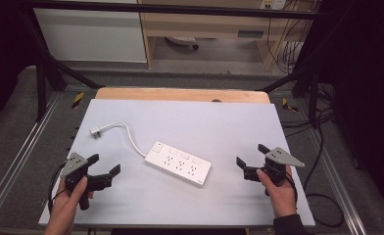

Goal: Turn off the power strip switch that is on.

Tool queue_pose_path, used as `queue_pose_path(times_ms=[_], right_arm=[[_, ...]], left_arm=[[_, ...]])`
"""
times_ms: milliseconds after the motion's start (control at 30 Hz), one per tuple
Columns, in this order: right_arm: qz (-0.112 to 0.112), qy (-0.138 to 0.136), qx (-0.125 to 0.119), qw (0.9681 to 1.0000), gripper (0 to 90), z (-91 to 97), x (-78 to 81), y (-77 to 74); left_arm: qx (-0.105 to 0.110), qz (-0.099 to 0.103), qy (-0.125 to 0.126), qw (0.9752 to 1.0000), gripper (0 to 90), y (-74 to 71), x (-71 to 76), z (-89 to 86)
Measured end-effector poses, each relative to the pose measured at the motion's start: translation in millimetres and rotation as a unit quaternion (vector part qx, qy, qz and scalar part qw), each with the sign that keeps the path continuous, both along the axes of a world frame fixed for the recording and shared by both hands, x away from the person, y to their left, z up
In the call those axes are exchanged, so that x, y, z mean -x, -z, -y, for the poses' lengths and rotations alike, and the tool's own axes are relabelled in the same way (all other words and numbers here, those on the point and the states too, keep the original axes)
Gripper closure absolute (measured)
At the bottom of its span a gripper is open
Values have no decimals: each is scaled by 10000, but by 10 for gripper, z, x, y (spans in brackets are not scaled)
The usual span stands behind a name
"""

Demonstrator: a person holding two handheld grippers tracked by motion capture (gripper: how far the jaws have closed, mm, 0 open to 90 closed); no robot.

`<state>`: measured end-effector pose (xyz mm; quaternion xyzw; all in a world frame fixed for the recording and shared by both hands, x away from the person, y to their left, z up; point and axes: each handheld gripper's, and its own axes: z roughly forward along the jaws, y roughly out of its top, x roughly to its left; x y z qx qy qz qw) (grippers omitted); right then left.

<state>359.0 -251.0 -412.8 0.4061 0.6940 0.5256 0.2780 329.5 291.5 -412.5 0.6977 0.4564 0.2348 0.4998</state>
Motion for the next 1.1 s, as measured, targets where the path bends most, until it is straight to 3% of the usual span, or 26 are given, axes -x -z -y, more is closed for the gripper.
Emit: queue_pose_path(times_ms=[733,1100], right_arm=[[161,-375,150,9991,37,-453,-28,-269],[145,-759,314,9965,43,-758,-75,-326]], left_arm=[[-70,-40,79,9999,65,17,-7,36],[-70,-29,90,9999,64,13,-4,36]])
